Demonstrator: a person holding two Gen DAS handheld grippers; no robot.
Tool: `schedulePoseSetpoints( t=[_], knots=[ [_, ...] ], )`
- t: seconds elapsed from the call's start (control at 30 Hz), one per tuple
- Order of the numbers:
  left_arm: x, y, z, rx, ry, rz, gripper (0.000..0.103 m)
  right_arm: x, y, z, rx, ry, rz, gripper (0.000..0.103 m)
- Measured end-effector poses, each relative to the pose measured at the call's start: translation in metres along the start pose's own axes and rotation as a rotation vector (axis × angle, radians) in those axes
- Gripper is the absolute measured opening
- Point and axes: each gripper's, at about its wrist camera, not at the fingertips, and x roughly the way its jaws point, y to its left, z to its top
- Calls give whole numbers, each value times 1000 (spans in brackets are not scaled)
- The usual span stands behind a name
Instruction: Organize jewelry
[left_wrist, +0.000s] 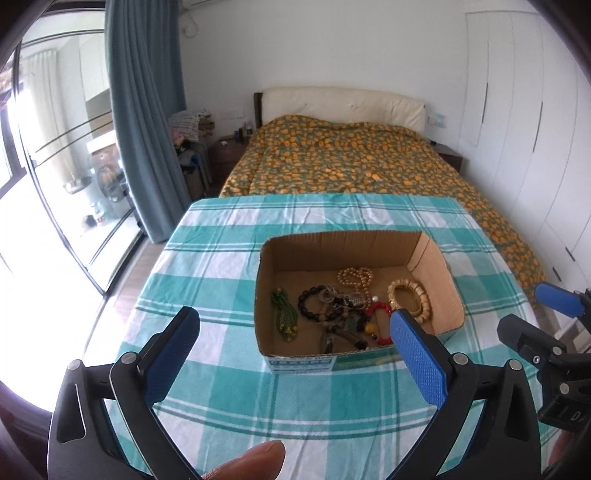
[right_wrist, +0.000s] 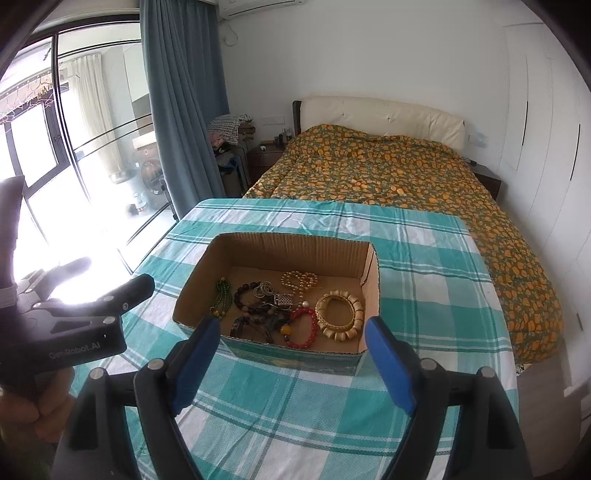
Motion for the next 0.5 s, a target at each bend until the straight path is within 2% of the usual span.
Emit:
schedulePoseSetpoints(
  t=[0.5],
  knots=[
    [-14, 4, 3, -8, -5, 23, 103, -11, 9, 3, -20, -13, 12, 82]
  ],
)
